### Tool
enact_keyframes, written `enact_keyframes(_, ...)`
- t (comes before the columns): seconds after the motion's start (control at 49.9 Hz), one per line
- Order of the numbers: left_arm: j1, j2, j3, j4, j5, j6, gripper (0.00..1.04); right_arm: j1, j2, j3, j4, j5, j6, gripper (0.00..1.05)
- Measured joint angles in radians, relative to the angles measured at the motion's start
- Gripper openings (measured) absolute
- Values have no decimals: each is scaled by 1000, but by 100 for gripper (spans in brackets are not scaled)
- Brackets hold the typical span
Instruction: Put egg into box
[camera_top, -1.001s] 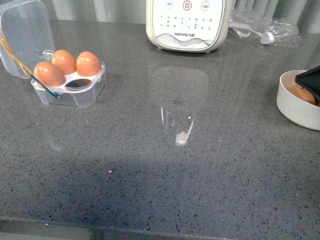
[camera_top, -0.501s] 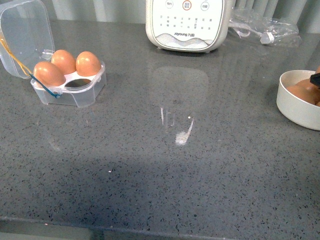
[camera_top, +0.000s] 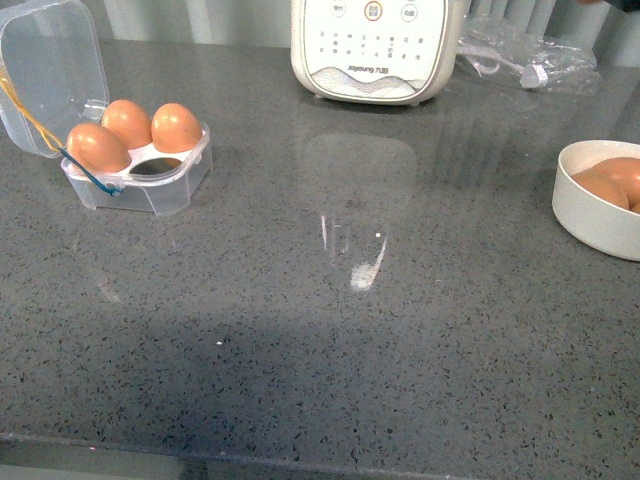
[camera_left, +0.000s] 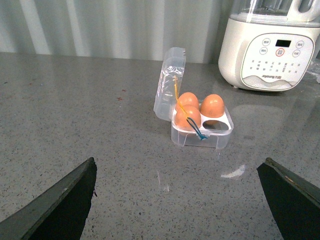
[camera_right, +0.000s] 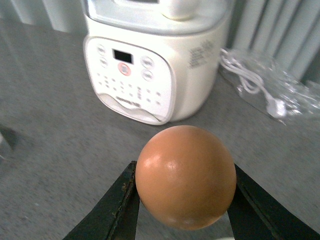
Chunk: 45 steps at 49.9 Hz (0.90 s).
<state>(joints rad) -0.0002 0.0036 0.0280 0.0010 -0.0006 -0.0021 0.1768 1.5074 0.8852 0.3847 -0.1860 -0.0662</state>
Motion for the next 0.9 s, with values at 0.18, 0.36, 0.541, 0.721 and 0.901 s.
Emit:
enact_keyframes(0.18, 0, 0, 0, 0, 0, 0, 98, 181, 176, 202, -69, -83, 10, 42)
enact_keyframes(0.36, 0, 0, 0, 0, 0, 0, 98, 315, 285, 308, -142, -200, -23, 42)
enact_keyframes(0.541, 0, 0, 0, 0, 0, 0, 98, 375, 346, 378, -217, -253, -96, 42)
enact_keyframes(0.721, 0, 0, 0, 0, 0, 0, 98, 379, 399, 444, -257, -261, -122, 42)
enact_keyframes(0.901, 0, 0, 0, 0, 0, 0, 98, 384, 444, 507, -296, -269, -134, 42)
